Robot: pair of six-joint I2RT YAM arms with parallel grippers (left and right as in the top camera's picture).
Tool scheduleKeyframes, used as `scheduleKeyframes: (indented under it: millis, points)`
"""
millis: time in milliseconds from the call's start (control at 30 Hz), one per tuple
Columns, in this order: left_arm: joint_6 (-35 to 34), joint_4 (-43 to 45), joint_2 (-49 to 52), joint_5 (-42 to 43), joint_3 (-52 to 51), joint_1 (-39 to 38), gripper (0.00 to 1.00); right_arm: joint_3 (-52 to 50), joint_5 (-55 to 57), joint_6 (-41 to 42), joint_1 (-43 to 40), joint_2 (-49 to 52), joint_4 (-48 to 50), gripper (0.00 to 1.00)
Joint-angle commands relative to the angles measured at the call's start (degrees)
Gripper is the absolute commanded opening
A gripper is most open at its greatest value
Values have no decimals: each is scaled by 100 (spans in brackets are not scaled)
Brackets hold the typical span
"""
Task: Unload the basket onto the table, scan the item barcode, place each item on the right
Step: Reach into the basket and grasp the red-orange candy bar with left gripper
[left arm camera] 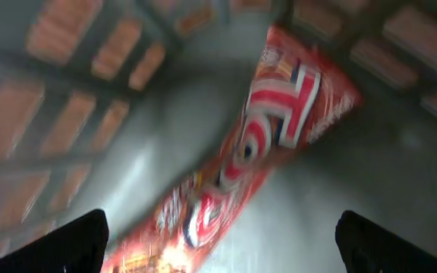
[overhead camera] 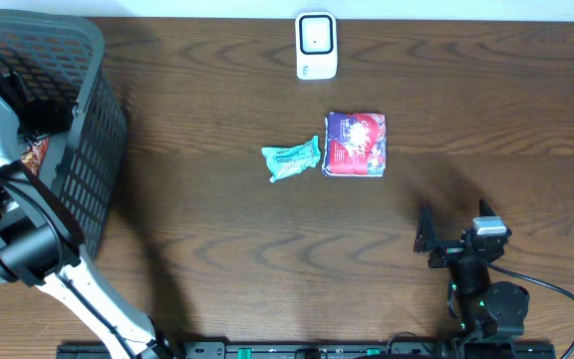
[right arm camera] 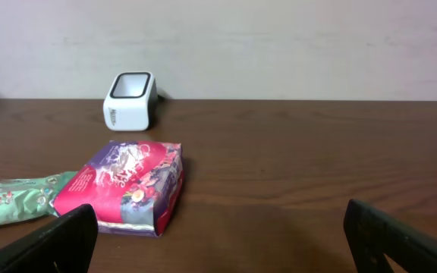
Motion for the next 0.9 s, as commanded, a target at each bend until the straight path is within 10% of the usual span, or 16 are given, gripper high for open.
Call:
scheduleKeyframes:
  millis: [0, 433, 533, 567, 633, 867]
  points:
    - [214, 302, 24, -83, -127, -39, 95, -20, 7, 37, 92, -31, -11, 99]
    - [271, 632, 422, -81, -597, -37, 92, -20, 7, 37, 92, -31, -11, 99]
    - [273, 549, 422, -39, -597, -39, 72, -20, 7, 37, 92, -31, -9, 99]
    - [271, 452, 417, -42, -597, -39, 37, -20, 7, 37, 92, -31, -11, 99]
    - [271, 326, 407, -44, -595, -39, 13, -20, 7, 37, 92, -31, -11, 99]
    - [-245, -96, -417, -46, -564, -39, 7, -20, 7, 37, 92, -31, -9, 99]
